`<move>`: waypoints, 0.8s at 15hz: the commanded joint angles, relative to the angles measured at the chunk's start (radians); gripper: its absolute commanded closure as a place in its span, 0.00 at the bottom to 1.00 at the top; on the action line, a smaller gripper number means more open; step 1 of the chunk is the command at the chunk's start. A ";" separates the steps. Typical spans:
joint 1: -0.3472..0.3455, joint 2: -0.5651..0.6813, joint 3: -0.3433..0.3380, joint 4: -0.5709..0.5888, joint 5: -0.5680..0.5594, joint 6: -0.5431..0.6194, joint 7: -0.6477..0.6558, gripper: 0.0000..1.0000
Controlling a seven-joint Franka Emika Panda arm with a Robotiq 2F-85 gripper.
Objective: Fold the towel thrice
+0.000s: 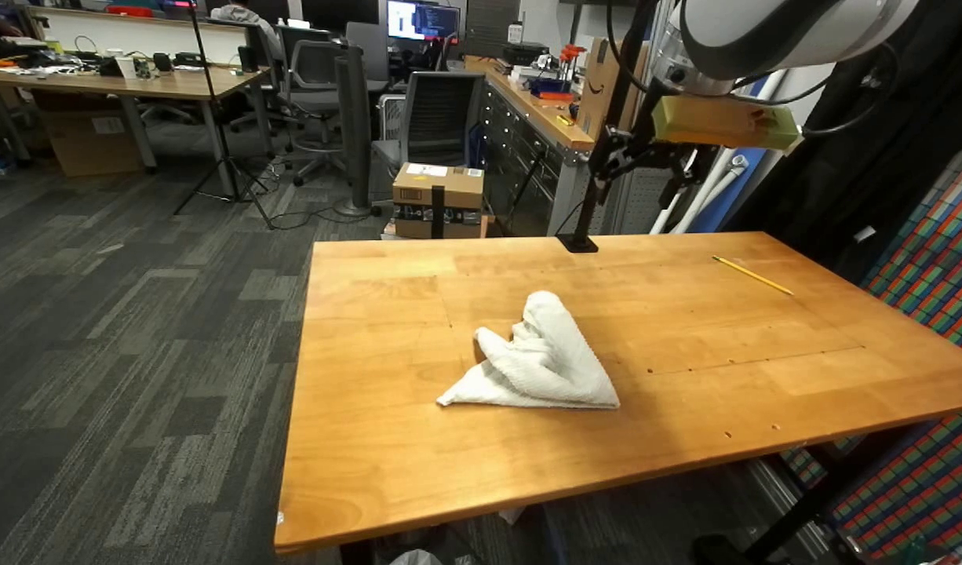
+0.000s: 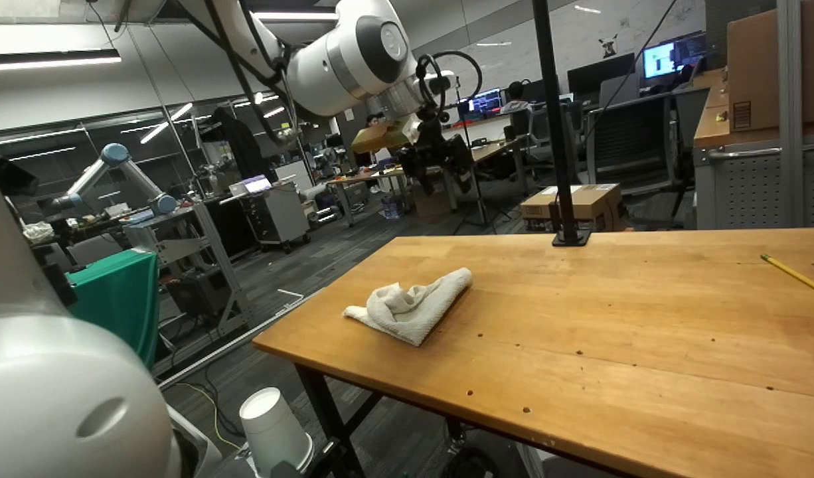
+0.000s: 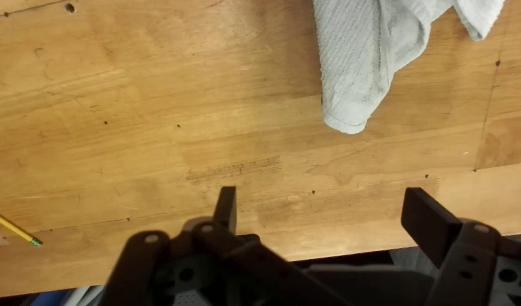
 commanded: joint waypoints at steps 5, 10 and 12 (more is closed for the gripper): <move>-0.005 0.100 0.002 0.074 0.182 -0.002 -0.143 0.00; 0.009 0.210 0.004 0.156 0.149 -0.030 -0.124 0.00; 0.022 0.257 0.001 0.195 0.131 -0.043 -0.108 0.00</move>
